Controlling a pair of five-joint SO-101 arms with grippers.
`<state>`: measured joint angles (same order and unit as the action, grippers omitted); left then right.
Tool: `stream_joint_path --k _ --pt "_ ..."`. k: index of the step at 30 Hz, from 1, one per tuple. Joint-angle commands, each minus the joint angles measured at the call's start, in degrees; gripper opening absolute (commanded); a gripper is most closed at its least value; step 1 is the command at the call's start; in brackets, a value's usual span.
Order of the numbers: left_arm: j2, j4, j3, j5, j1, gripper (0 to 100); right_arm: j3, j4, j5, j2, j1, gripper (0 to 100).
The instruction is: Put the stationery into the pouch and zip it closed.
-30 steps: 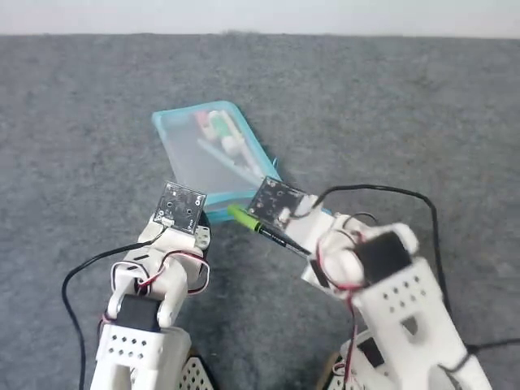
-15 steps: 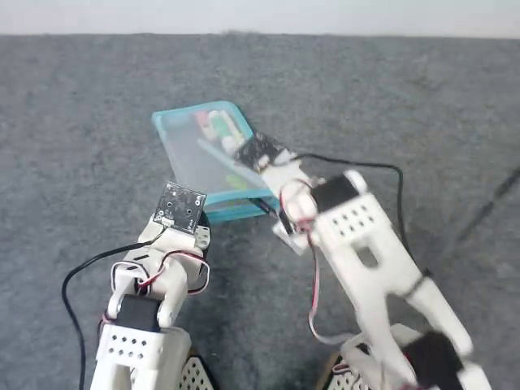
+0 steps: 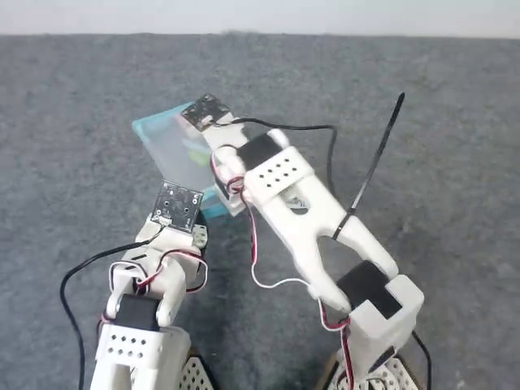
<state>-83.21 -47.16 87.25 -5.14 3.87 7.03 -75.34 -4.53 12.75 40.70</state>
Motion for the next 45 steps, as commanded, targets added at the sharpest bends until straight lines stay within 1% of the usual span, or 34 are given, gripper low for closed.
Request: stream_joint_path --k 1,3,5,8,12,15,18,21,23,25,27,29,31,34,39,45 --pt "-0.97 1.67 -1.19 0.26 0.88 1 5.36 -1.10 0.88 -1.63 1.54 19.7" --pt "-0.97 1.67 -1.19 0.26 0.88 1 5.27 -2.86 0.88 -3.47 0.75 23.4" --pt "-0.97 1.67 -1.19 0.26 0.88 1 5.19 -5.05 0.35 -6.46 -1.01 23.5" --pt "-0.97 1.67 -1.27 0.18 0.88 1 4.57 -7.16 -2.37 -12.35 -3.38 23.5" --pt "-0.97 1.76 -1.27 0.18 0.79 1 -4.31 -5.14 -5.80 -23.16 -6.55 23.5" --pt "-0.97 1.85 -1.27 0.18 0.79 1 -17.23 2.15 -9.05 -32.04 -9.36 22.7" --pt "-0.97 1.85 -1.27 0.18 0.88 1 -33.32 14.02 -13.63 -39.08 -11.30 19.9" --pt "-0.97 1.93 -1.36 0.18 1.14 1 -47.74 25.80 -21.63 -43.30 -9.10 20.3" --pt "-0.97 1.93 -1.36 0.18 0.97 1 -55.38 32.31 -27.78 -44.88 -7.43 22.6" --pt "-0.97 1.85 -1.36 0.18 0.79 1 -60.57 37.14 -30.59 -45.76 -6.81 26.3" --pt "-0.97 1.93 -1.36 0.18 0.79 1 -62.24 39.43 -30.68 -45.76 -6.90 29.7" --pt "-0.97 2.02 -1.36 0.18 1.05 1 -62.33 39.60 -30.77 -45.76 -6.90 31.9" --pt "-0.97 2.02 -1.36 0.18 1.23 1 -62.15 40.40 -30.86 -45.76 -6.64 32.5" --pt "-0.97 2.02 -1.36 0.18 1.23 1 -62.24 44.70 -30.86 -44.88 -6.37 32.4" --pt "-0.97 1.93 -1.89 0.18 1.14 1 -60.48 47.87 -33.93 -37.23 -5.41 32.2" --pt "-0.97 1.93 -1.89 0.18 1.23 1 -52.48 47.96 -32.35 -27.47 -5.41 32.2"
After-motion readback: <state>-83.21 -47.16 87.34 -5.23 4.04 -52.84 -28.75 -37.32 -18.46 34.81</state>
